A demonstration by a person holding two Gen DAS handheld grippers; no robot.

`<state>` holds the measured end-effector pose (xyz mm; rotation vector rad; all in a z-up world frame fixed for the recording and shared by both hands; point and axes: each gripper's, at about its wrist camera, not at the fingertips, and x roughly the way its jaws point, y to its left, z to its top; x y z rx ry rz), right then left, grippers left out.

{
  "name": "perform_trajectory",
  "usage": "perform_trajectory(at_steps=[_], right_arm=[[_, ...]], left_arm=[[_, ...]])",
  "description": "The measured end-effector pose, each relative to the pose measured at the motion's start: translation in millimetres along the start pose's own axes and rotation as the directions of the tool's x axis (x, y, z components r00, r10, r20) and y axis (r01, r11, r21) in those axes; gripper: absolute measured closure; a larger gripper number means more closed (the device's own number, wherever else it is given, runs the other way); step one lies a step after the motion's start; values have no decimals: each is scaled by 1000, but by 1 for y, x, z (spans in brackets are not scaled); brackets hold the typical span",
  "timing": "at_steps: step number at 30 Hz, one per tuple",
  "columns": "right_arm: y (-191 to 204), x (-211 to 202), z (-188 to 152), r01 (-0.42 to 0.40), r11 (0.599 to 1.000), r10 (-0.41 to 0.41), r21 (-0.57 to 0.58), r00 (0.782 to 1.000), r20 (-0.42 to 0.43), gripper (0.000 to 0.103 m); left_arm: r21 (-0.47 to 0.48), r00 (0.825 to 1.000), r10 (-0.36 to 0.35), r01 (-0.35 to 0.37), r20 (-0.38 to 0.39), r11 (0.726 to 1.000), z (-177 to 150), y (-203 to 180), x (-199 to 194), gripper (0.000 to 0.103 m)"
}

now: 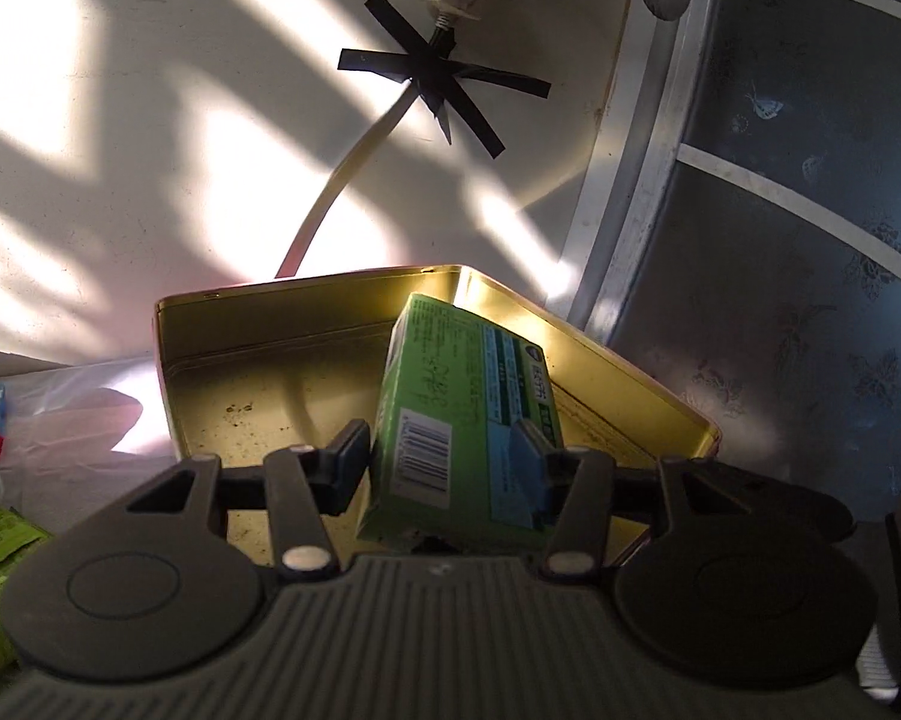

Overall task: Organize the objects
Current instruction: 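Lower the green tea box into the pink tin and open the left tool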

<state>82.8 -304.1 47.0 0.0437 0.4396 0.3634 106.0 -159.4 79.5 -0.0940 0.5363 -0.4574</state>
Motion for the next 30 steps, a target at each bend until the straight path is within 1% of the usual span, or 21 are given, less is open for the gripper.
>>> perform_trajectory(at_steps=[2,3,4,6,7,9,10,11,13,14,15,16,17,20,22,23,24,26,27,28,30], right_arm=[[-13,10,-2,13,999,-13,48,1000,-8,31],[-18,12,-3,19,997,-19,70,1000,3,23],[-22,13,-5,33,996,-35,88,999,19,14],[-26,14,-9,54,995,-57,88,998,30,13],[-28,12,-11,62,995,-65,79,997,36,16],[-27,5,-12,55,995,-59,81,997,58,17],[-25,1,-11,34,996,-39,77,997,65,22],[-22,-4,-10,15,998,-20,69,997,79,24],[-10,-17,-10,-1,999,-3,37,993,119,29],[-4,-22,-11,-6,1000,3,18,991,134,31],[5,-30,-11,-19,1000,19,-8,988,153,37],[13,-37,-12,-40,999,43,-25,985,167,41],[20,-42,-13,-61,998,66,-34,983,173,42],[48,-54,-21,-160,986,167,-51,973,158,46],[72,-54,-29,-237,970,242,-61,964,108,53],[85,-51,-34,-269,960,274,-74,959,77,55],[99,-48,-39,-294,951,299,-94,953,42,59],[125,-39,-46,-321,937,322,-138,947,-22,62],[141,-34,-49,-343,925,337,-164,939,-62,64],[153,-30,-51,-367,913,356,-179,930,-90,65],[177,-21,-53,-424,885,401,-191,904,-148,65]], left_arm=[[-17,1000,-5,5,-28,1000,3,-1,19,50],[-20,999,-3,2,-47,1000,4,-2,26,49],[-19,998,11,-12,-58,1000,4,-4,31,49],[1,997,36,-36,-64,999,2,-7,34,48],[10,997,40,-39,-61,999,0,-8,30,48],[22,997,51,-49,-52,999,-3,-9,19,48],[22,998,49,-49,-31,999,-4,-9,8,47],[25,999,47,-46,-13,999,-6,-9,-3,46],[44,998,45,-47,46,998,-9,-10,-34,44],[56,996,46,-51,79,997,-12,-9,-51,40],[61,993,53,-60,109,996,-15,-8,-67,37],[64,989,66,-75,133,995,-19,-5,-82,35],[65,986,82,-92,148,994,-24,-1,-95,34],[34,982,114,-120,151,992,-42,18,-126,33],[8,978,165,-168,130,986,-57,35,-140,32],[-5,974,198,-199,114,980,-65,45,-145,32],[-19,968,233,-232,93,973,-74,56,-151,32],[-68,947,316,-312,52,948,-90,84,-162,32],[-98,932,360,-356,32,929,-98,99,-169,32],[-129,913,409,-404,10,905,-105,115,-177,33],[-194,869,494,-489,-23,850,-118,148,-195,33]])
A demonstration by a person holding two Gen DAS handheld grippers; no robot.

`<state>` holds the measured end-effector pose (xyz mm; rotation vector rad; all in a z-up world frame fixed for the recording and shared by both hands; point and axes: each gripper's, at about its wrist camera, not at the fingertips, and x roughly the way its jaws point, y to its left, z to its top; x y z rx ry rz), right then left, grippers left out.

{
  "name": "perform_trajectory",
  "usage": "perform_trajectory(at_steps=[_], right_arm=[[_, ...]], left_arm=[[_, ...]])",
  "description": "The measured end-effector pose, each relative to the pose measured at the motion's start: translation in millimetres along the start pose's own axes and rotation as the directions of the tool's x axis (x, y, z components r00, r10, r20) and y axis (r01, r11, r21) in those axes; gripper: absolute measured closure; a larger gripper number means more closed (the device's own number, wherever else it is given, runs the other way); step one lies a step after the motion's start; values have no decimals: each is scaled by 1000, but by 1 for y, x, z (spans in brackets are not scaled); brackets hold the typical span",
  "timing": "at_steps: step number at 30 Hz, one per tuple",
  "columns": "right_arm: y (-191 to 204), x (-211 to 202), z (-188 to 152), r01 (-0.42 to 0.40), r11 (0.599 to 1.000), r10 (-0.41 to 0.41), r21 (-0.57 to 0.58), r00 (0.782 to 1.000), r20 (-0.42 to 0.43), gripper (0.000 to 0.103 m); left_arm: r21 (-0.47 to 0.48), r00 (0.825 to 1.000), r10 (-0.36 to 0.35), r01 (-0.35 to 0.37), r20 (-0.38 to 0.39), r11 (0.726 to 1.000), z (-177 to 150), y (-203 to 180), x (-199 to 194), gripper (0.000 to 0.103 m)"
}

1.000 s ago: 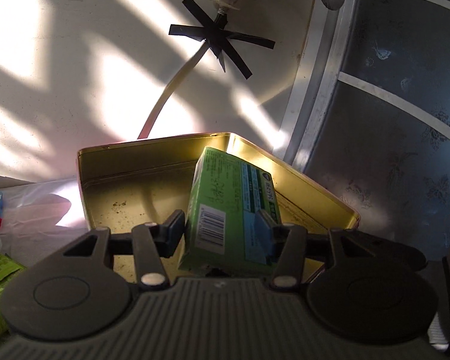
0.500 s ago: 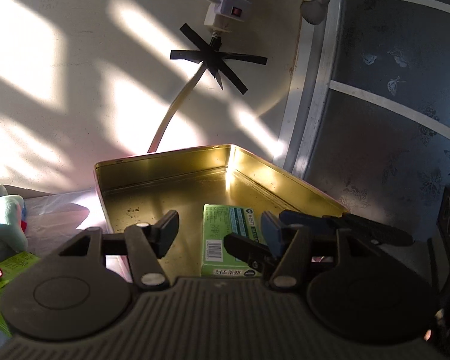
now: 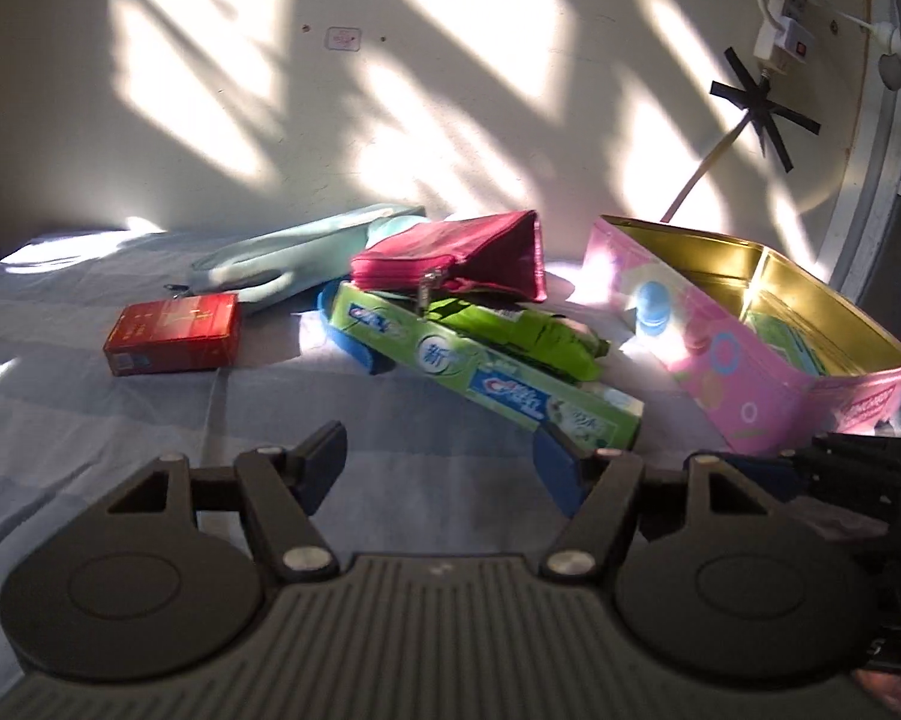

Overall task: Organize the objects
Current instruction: 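Lower the green tea box into the pink tin and open the left tool, then grasp the red box with the left tool and lift it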

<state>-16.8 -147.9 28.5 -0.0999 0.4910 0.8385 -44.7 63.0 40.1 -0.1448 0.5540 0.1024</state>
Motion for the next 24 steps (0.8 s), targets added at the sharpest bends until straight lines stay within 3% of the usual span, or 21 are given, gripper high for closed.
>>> perform_trajectory(at_steps=[2,5,11,15,17,21,24], right_arm=[[17,20,6,-39,999,39,-9,998,-40,65],[40,48,14,-75,997,74,-5,994,-74,65],[68,108,45,-155,980,166,121,983,-84,63],[84,153,69,-136,983,147,121,985,-86,61],[93,171,77,-110,991,117,70,989,-96,55],[93,195,85,-101,992,109,75,988,-105,55],[91,200,81,-84,995,90,56,988,-124,44]], left_arm=[[-64,995,103,-103,-13,993,-6,40,-3,33],[-123,973,231,-230,-8,965,-13,91,-12,33],[-224,940,341,-325,35,919,-20,160,-26,32],[-419,964,265,-227,33,879,-21,198,-29,32],[-426,966,259,-230,9,875,-3,204,-19,33],[-380,991,131,-117,11,917,39,210,7,33],[-361,998,51,-57,-28,931,56,209,35,33]])
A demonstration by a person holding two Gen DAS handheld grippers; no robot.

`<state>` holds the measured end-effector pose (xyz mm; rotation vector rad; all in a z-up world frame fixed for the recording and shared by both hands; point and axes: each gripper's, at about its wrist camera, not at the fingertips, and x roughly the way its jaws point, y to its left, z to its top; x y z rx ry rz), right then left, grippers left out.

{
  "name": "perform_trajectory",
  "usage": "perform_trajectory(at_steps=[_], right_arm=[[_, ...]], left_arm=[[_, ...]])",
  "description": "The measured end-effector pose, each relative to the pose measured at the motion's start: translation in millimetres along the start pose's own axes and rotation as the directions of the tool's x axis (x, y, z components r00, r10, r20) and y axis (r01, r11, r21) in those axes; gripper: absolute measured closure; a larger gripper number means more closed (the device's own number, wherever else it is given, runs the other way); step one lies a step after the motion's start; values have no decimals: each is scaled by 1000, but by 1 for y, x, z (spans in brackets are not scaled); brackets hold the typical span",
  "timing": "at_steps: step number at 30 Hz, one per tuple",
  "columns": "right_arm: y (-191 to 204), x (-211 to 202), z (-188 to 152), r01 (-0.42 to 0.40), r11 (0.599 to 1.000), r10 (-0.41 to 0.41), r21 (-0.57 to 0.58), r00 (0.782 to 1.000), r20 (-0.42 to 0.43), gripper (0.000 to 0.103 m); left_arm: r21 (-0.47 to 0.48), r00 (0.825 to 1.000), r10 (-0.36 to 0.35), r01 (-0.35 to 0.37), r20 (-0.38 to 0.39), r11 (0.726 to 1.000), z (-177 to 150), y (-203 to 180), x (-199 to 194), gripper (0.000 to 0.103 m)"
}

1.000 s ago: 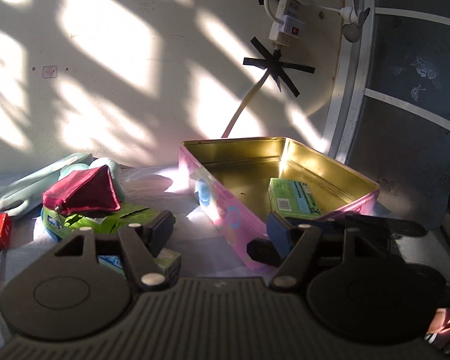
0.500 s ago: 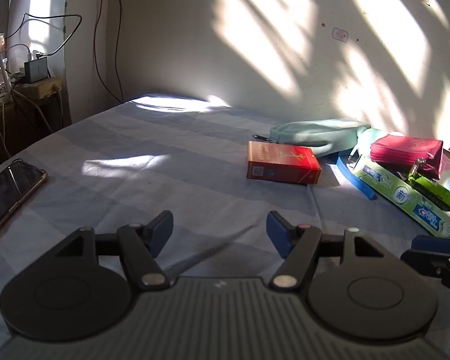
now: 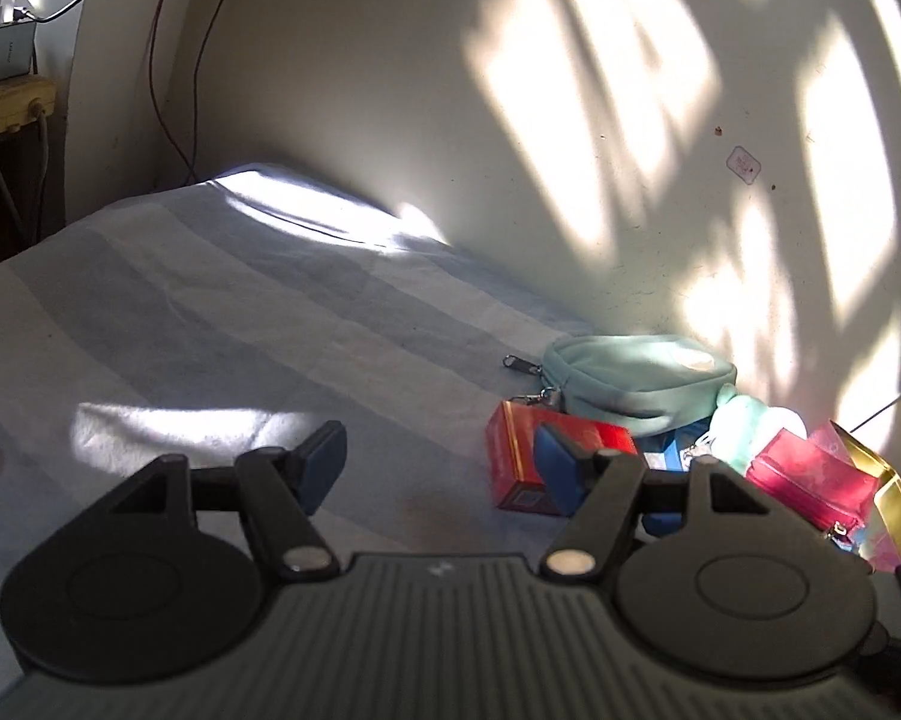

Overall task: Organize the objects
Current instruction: 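Grasp the red box with the left tool and lift it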

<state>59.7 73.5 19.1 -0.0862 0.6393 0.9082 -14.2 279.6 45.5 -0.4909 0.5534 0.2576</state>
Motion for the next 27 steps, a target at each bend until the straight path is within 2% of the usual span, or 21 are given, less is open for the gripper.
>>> perform_trajectory(at_steps=[2,4,7,9,10,11,12,14,20,23,27], right_arm=[[-2,3,-2,41,999,-42,-28,999,-6,40],[-7,6,-3,60,998,-60,-33,998,-6,38],[-15,16,0,61,998,-61,-11,998,-22,34],[-10,28,5,48,998,-49,-35,998,-27,33],[-7,31,6,47,998,-49,-52,998,-29,38],[-4,31,6,39,997,-41,-71,999,-28,44],[1,30,5,47,995,-50,-89,998,-31,50],[8,21,-2,49,992,-53,-118,998,-29,49],[18,-45,-50,64,970,-74,-234,997,-32,49],[15,-85,-73,83,965,-90,-249,996,-19,49],[-2,-136,-102,144,966,-143,-216,990,21,49]], left_arm=[[-12,996,-65,64,-65,998,1,-4,20,33],[-14,990,-106,106,-97,994,-3,-10,32,32],[13,990,-99,101,-103,995,-5,-19,47,32],[7,990,-100,101,-104,995,-7,-19,55,37],[13,990,-98,100,-107,995,-6,-20,56,42],[18,987,-104,107,-120,994,-7,-22,55,55],[9,985,-114,116,-129,993,-9,-23,51,55],[25,987,-98,102,-130,995,-16,-26,38,55],[56,976,-155,165,-153,985,-70,-42,-14,55],[117,966,-193,215,-170,970,-101,-64,-40,55],[223,952,-233,275,-198,935,-129,-106,-60,53]])
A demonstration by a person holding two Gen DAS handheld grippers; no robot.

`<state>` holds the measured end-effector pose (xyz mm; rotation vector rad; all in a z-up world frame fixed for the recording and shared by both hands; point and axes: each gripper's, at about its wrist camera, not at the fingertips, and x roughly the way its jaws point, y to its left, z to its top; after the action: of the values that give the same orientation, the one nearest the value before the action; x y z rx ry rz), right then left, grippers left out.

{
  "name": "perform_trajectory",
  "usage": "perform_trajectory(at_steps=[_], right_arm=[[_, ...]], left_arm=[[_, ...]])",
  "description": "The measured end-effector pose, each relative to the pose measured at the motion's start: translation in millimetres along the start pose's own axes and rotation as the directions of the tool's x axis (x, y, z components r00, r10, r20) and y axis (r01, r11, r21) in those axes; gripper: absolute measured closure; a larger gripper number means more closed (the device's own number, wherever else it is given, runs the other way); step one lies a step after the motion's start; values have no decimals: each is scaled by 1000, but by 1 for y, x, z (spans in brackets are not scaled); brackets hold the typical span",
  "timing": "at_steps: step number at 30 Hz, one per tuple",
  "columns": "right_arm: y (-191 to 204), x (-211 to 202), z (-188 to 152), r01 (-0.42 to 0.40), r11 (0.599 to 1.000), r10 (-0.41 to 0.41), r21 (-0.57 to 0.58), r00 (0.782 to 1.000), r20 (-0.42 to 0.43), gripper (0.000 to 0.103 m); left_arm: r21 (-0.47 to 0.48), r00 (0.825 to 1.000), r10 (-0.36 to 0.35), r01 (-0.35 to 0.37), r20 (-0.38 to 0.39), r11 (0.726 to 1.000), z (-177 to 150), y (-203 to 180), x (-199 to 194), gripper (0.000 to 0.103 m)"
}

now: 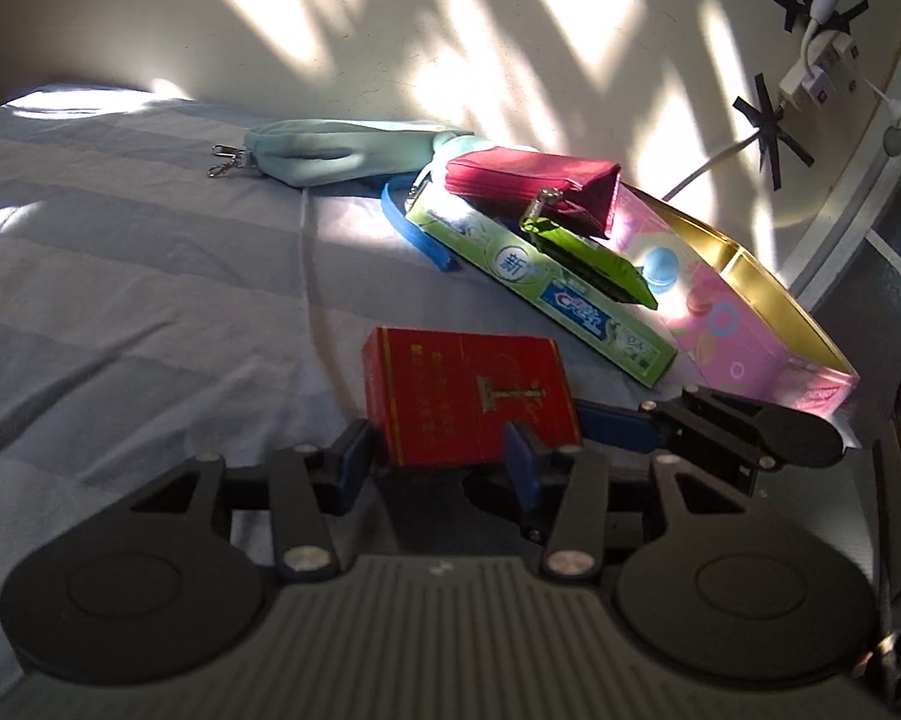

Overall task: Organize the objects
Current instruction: 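Grasp the red box with the left tool and lift it, then place the red box into the pink tin and open the left tool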

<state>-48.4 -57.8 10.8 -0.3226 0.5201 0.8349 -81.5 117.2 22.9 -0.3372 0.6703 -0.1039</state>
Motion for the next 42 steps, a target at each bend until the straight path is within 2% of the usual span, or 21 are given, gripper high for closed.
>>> perform_trajectory(at_steps=[4,8,12,16,18,22,25,28,29,31,32,36,42], right_arm=[[-26,-46,-16,104,992,-112,77,987,111,49],[-64,-81,-22,219,964,-248,149,944,218,49],[-115,-97,-23,328,918,-377,222,897,232,49],[-174,-101,-24,379,877,-446,295,870,210,49],[-200,-98,-26,388,863,-459,324,870,182,49],[-241,-81,-27,376,846,-450,378,884,126,47],[-254,-67,-33,385,830,-460,403,882,103,44],[-256,-62,-39,381,827,-451,414,888,83,43],[-254,-64,-39,385,828,-456,409,885,90,43],[-250,-66,-39,396,827,-468,400,879,96,34],[-249,-66,-38,399,825,-470,400,878,94,34],[-242,-68,-35,413,819,-475,398,877,66,35],[-227,-83,-33,430,814,-496,392,865,81,35]], left_arm=[[99,997,-73,70,23,993,13,-51,2,53],[232,989,-132,113,66,966,38,-112,19,50],[341,981,-177,140,79,930,58,-170,55,48],[393,975,-211,167,71,904,79,-214,97,47],[403,975,-212,172,58,899,86,-230,118,47],[403,981,-192,163,33,900,96,-245,157,47],[376,984,-180,165,6,912,100,-245,180,47],[368,993,-121,116,-10,923,96,-246,194,47],[359,993,-120,117,-14,926,95,-244,194,45],[344,992,-123,119,-10,931,93,-241,190,44],[344,993,-116,110,-5,933,92,-241,186,43],[331,993,-117,100,33,938,92,-238,162,43],[294,984,-116,72,133,953,89,-221,111,40]])
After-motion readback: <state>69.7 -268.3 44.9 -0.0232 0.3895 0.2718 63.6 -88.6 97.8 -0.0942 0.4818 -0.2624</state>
